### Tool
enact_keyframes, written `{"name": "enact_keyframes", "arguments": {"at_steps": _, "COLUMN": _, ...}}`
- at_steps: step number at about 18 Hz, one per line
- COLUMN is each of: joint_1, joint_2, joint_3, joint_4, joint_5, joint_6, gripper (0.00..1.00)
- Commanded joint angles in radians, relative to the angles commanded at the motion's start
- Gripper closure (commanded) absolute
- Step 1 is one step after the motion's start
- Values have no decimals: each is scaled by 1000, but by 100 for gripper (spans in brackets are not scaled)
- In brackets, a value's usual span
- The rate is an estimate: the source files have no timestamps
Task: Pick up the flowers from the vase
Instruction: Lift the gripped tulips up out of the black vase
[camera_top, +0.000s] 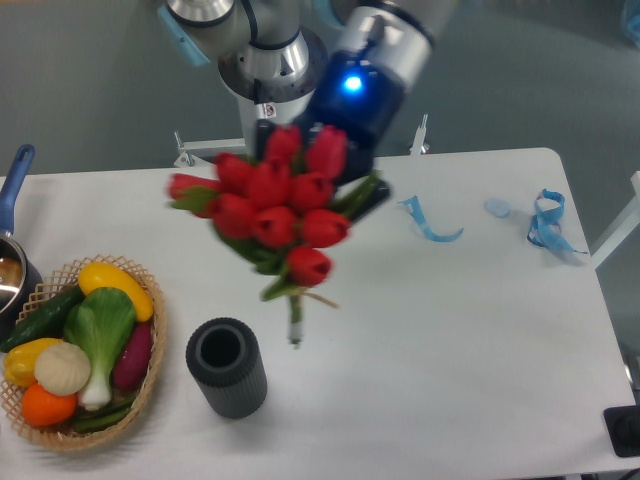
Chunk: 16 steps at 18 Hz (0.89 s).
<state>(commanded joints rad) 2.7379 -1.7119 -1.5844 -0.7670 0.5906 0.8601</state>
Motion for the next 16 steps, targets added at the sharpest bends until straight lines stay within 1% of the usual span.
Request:
{"name": "enact_keyframes", "arguments": {"at_steps": 1, "joint_1": 29, "joint_2": 0, "joint_3": -26, "joint_4": -2, "joint_5": 0, "joint_6": 58, "gripper": 61}}
{"name": "enact_keyframes", "arguments": {"at_steps": 2, "joint_1": 48, "joint_2": -2, "joint_3": -38, "joint_4": -2, "joint_5": 0, "joint_6": 88, "gripper": 61}}
{"name": "enact_keyframes", "arguments": {"at_steps": 6, "joint_1": 91, "joint_2": -2, "joint_3": -86, "joint_4": -2, "joint_5": 2, "joint_6": 163, "gripper": 61}}
{"name": "enact_keyframes", "arguments": {"at_steps": 11, "joint_1": 104, "joint_2": 3, "joint_3": -126, "joint_4": -2, "joint_5": 5, "joint_6": 184, "gripper": 61}}
{"name": "enact_keyframes", "arguments": {"at_steps": 16, "joint_1": 137, "joint_2": 5, "joint_3": -129, "joint_4": -2, "joint_5": 5, "joint_6": 197, "gripper": 61}}
